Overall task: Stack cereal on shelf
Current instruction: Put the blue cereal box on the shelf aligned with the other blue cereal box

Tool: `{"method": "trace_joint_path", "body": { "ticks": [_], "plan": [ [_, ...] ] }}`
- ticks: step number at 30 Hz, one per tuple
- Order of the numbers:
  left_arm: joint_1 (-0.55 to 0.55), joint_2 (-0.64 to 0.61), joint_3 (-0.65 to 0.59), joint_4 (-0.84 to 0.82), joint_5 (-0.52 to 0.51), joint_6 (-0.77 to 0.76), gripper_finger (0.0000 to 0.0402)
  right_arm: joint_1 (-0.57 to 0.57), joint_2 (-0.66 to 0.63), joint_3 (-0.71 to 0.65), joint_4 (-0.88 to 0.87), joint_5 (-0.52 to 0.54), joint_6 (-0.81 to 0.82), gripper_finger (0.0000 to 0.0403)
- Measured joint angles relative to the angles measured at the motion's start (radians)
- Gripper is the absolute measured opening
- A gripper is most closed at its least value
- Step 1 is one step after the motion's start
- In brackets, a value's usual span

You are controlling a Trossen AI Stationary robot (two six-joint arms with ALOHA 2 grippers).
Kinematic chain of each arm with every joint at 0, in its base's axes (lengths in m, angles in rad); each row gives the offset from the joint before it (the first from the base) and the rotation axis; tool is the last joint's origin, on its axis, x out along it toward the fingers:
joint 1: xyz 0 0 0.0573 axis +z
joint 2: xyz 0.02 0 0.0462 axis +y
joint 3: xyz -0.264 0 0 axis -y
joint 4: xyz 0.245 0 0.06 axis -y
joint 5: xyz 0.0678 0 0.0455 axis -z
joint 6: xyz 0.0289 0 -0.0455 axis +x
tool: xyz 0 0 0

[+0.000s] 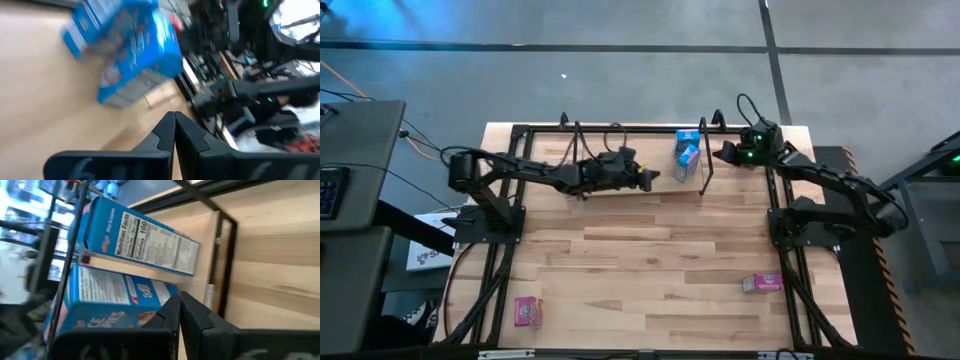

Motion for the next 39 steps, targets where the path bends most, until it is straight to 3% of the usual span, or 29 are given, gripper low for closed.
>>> {"method": "trace_joint_path", "body": {
  "ticks": [5, 14, 39],
  "plan": [
    [-0.027, 0.144, 0.1, 0.015, 0.076, -0.02, 0.0, -0.001, 0.135, 0.002, 0.161, -0.11, 0.05, 0.0],
    [-0.009, 0.316, 0.274, 0.017, 0.067, 0.027, 0.0, 0.0, 0.213, 0.002, 0.269, -0.179, 0.089, 0.0],
    [0.059, 0.345, 0.303, 0.008, -0.015, -0.009, 0.0, -0.001, 0.216, 0.002, 0.313, -0.167, 0.079, 0.0]
  ]
}}
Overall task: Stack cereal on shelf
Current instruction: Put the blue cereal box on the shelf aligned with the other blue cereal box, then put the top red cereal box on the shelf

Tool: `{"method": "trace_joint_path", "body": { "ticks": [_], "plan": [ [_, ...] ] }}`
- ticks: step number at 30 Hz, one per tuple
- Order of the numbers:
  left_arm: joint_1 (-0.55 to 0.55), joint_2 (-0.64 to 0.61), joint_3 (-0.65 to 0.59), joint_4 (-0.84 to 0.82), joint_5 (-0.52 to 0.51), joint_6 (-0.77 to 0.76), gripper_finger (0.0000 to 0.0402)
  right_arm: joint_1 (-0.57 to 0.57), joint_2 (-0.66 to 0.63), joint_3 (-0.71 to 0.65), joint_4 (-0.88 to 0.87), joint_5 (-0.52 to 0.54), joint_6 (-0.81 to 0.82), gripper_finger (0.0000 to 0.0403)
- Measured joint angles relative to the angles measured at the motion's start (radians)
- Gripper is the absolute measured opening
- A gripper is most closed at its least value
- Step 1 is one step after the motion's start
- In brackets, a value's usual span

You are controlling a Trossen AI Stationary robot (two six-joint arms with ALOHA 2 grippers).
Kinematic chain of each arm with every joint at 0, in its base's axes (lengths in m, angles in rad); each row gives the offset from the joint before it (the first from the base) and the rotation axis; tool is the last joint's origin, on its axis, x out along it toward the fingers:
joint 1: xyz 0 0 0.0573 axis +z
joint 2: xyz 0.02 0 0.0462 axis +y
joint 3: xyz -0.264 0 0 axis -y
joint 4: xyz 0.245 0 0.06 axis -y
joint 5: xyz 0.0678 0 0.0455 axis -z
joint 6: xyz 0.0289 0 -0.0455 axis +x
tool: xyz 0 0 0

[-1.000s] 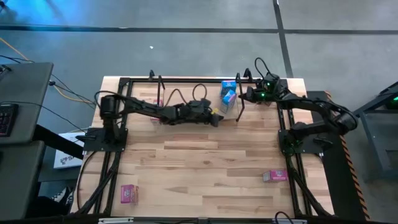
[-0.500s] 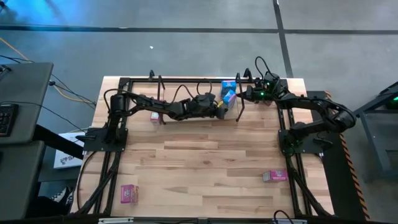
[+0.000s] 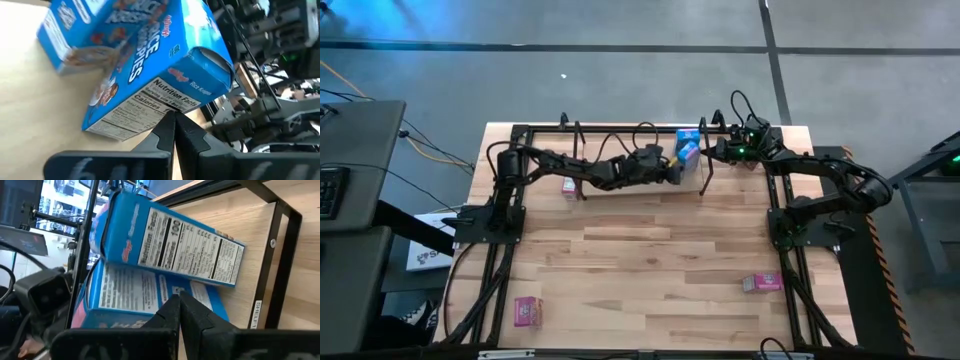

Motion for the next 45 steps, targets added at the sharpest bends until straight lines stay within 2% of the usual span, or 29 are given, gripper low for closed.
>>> {"method": "trace_joint_path", "body": {
  "ticks": [15, 21, 30, 39, 45],
  "plan": [
    [0.056, 0.0, 0.0, -0.017, 0.05, 0.028, 0.0, 0.0, 0.0, 0.0, 0.0, -0.017, -0.03, 0.0],
    [0.084, -0.024, -0.001, -0.121, 0.06, 0.088, 0.0, 0.0, -0.001, 0.0, 0.0, -0.046, -0.042, 0.0],
    [0.122, -0.079, -0.001, -0.186, 0.054, 0.167, 0.0, -0.003, -0.034, 0.0, -0.032, -0.059, -0.08, 0.0],
    [0.146, -0.241, -0.007, -0.452, 0.026, 0.41, 0.0, -0.066, -0.153, 0.0, -0.158, -0.073, -0.199, 0.0],
    [0.172, -0.444, -0.117, -0.452, 0.019, 0.48, 0.0, -0.123, -0.287, 0.0, -0.19, -0.076, -0.264, 0.0]
  ]
}}
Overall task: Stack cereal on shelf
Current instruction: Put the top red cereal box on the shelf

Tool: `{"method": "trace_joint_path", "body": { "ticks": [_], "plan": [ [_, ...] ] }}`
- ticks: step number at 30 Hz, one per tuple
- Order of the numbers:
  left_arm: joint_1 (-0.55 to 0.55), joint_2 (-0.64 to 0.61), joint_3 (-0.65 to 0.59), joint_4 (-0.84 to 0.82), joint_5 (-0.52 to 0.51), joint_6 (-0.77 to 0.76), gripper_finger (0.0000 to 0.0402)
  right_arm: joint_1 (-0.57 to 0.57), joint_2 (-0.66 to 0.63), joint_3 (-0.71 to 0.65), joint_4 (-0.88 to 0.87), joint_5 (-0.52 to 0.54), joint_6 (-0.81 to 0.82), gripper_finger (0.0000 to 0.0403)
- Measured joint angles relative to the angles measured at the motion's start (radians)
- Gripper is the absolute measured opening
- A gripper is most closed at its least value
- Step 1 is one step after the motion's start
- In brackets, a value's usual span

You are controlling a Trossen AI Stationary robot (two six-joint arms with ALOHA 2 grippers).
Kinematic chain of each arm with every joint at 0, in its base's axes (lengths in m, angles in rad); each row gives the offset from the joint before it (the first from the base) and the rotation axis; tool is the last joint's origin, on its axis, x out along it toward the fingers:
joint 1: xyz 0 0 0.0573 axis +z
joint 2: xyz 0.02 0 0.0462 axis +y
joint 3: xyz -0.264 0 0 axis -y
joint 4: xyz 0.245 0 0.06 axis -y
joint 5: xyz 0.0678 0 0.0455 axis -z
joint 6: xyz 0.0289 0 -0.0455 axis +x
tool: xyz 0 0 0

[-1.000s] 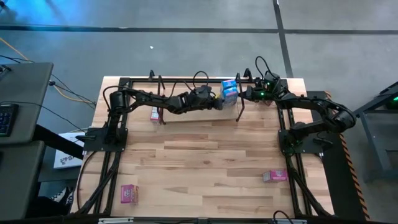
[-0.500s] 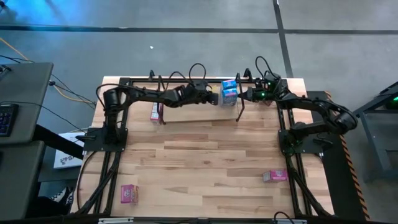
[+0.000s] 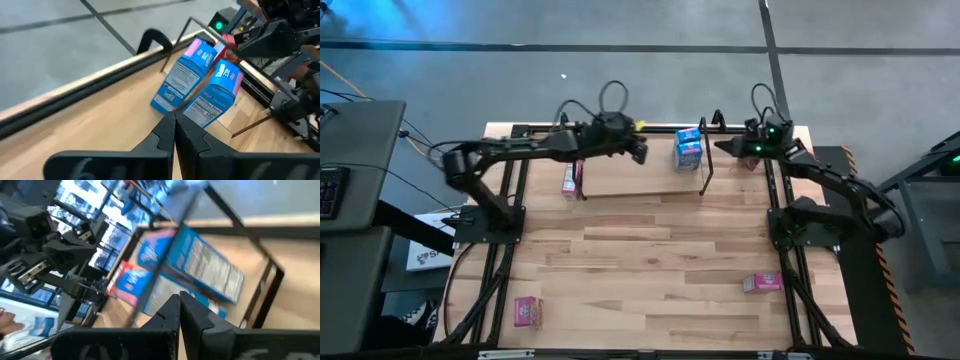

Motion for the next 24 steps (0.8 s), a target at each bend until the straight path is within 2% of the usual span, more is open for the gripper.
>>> {"method": "trace_joint_path", "body": {
  "ticks": [10, 14, 17, 21, 24],
  "plan": [
    [-0.041, -0.46, -0.323, 0.136, 0.001, 0.02, 0.0, 0.025, -0.193, 0.0, 0.044, 0.0, -0.032, 0.0],
    [-0.058, -0.626, -0.405, 0.16, -0.024, 0.047, 0.0, 0.065, -0.232, 0.0, 0.13, 0.009, -0.032, 0.0],
    [-0.06, -0.729, -0.442, 0.175, -0.076, 0.08, 0.0, 0.096, -0.244, 0.023, 0.134, 0.069, -0.042, 0.0],
    [-0.055, -0.814, -0.46, 0.164, -0.129, 0.102, 0.0, 0.128, -0.236, 0.085, 0.053, 0.15, -0.108, 0.0],
    [-0.053, -0.845, -0.46, 0.169, -0.124, 0.106, 0.0, 0.136, -0.217, 0.194, -0.115, 0.219, -0.196, 0.0]
  ]
}}
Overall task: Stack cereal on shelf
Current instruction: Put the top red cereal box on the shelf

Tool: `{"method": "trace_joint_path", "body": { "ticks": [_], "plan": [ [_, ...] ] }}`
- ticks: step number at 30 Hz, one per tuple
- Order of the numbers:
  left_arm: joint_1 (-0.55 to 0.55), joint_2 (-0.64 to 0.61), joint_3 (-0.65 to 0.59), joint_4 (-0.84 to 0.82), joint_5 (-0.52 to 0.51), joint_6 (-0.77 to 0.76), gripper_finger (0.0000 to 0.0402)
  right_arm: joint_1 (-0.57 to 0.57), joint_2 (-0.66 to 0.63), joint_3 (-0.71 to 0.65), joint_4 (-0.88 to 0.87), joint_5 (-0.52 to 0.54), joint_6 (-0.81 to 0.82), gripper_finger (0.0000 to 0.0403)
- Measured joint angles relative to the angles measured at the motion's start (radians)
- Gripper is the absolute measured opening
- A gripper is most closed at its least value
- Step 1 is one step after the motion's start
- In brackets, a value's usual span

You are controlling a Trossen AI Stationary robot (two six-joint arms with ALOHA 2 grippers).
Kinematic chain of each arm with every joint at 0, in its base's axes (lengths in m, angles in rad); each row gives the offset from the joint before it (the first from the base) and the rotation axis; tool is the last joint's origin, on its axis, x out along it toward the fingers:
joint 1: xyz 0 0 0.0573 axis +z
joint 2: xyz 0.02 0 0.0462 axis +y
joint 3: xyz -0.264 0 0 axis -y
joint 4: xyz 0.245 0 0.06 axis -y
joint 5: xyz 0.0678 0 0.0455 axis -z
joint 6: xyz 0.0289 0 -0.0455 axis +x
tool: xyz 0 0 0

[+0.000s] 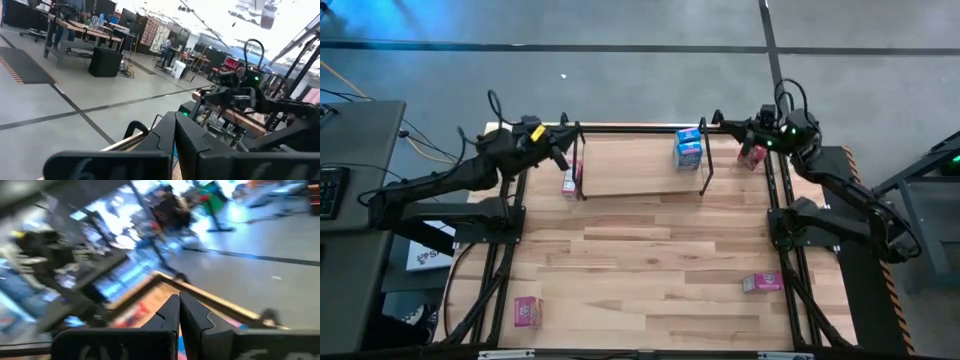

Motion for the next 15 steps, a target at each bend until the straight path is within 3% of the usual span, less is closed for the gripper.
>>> {"method": "trace_joint_path", "body": {
  "ticks": [8, 11, 15],
  "plan": [
    [0.0, -0.004, 0.0, -0.033, 0.003, 0.0, 0.0, -0.064, 0.233, 0.442, -0.85, 0.27, -0.333, 0.0011],
    [0.0, -0.004, 0.0, -0.051, 0.008, -0.008, 0.0, -0.112, 0.349, 0.538, -1.054, 0.315, -0.422, 0.0052],
    [0.0, -0.004, 0.0, -0.058, 0.05, -0.01, 0.0, -0.171, 0.455, 0.584, -1.197, 0.345, -0.493, 0.0143]
  ]
}}
